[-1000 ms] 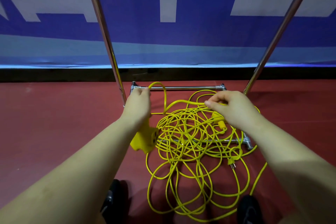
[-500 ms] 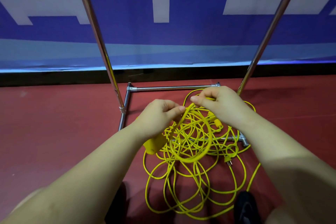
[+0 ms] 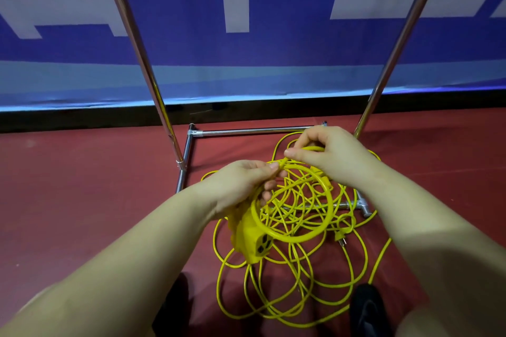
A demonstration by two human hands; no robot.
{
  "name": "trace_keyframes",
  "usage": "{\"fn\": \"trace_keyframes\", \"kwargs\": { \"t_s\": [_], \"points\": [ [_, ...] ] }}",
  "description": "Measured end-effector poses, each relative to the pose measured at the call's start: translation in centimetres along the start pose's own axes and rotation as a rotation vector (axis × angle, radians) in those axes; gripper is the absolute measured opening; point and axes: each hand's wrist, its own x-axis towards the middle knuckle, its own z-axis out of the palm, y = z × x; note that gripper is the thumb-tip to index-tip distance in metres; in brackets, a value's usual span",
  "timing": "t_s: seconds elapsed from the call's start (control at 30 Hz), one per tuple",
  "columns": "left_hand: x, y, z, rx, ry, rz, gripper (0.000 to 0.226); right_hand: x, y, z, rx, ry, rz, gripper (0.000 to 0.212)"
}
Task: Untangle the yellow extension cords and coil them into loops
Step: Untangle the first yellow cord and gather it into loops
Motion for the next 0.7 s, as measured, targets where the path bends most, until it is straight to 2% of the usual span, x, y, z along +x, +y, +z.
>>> {"fn": "trace_keyframes", "kwargs": {
  "t_s": [0.07,0.17,0.23,0.37,0.47,0.7],
  "points": [
    [0.0,0.1,0.0,0.004,0.050,-0.009,0.026,-0.1,0.0,0.1,-0.019,-0.066,0.028,0.028],
    [0.0,0.3,-0.2,0.025,0.115,-0.003,0.029,-0.5,0.0,0.2,-0.091,-0.264,0.093,0.033],
    [0.0,0.5,-0.5,0.056,0.122,0.016,0.030,-0.8,-0.2,0.4,-0.049,-0.359,0.129,0.035],
    [-0.2,0.7,-1.1,0.101,0.063,0.051,0.034,-0.7,0.0,0.4,0.216,-0.268,0.165,0.035],
    [-0.3,0.6,-1.3,0.143,0.069,0.058,0.038,-0.5,0.6,0.2,0.229,-0.231,0.147,0.033],
    [-0.7,0.8,-1.3,0.044,0.022,-0.006,0.052,-0.4,1.1,0.3,0.254,-0.258,0.071,0.036]
  ]
}}
